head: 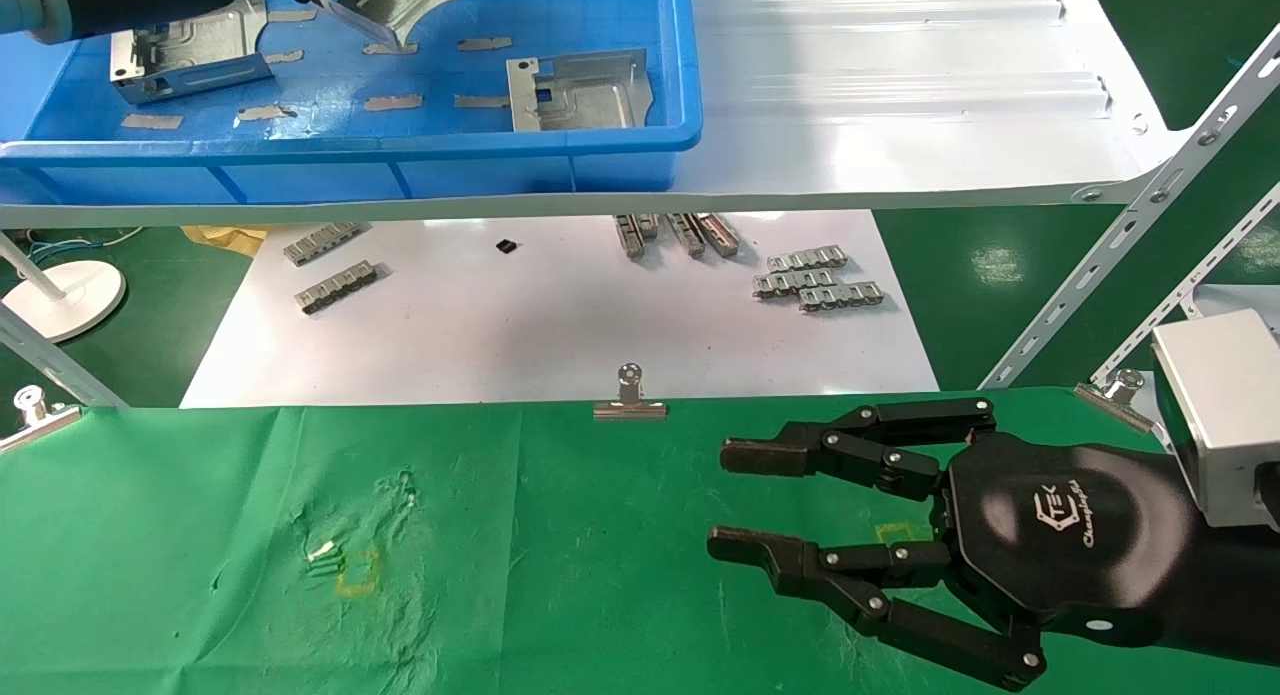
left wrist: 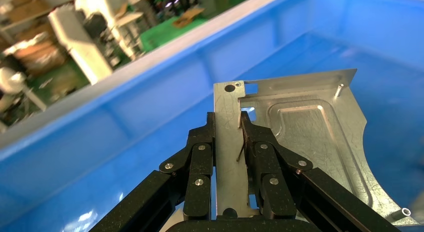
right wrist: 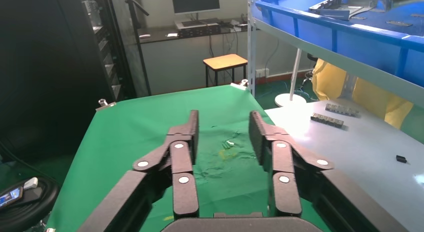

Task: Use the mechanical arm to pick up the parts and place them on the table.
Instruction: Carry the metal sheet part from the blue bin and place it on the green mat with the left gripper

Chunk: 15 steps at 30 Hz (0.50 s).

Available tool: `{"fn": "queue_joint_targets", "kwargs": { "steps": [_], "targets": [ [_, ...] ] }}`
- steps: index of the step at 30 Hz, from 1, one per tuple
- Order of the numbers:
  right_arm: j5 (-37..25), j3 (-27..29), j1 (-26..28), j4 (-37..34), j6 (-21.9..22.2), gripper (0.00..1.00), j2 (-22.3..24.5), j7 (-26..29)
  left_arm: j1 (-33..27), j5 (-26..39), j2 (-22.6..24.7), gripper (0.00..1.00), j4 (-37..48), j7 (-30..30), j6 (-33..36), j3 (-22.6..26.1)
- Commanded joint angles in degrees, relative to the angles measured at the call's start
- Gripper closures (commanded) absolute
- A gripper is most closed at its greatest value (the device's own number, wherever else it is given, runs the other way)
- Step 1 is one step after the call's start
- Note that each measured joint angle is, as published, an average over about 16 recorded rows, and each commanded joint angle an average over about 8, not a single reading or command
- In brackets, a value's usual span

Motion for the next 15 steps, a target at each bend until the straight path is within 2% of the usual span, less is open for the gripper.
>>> {"fn": "queue_joint_targets", "kwargs": {
  "steps": [1,6,15],
  "targets": [
    [0.0,0.0,0.0,0.0,0.0,0.0,0.0,0.0,-0.34,-0.59,-0.47,1.0,-0.29,1.03,1.64,-0.39],
    [0.0,0.0,0.0,0.0,0.0,0.0,0.0,0.0,-0.71,-2.19,-2.12,1.0,-0.67,3.13,9.76,-1.36],
    [0.0,-0.01,0.0,0.0,0.0,0.0,0.0,0.0,-0.34,-3.51,-6.12,1.0,-3.07,8.32,31.32,-1.6]
  ]
}}
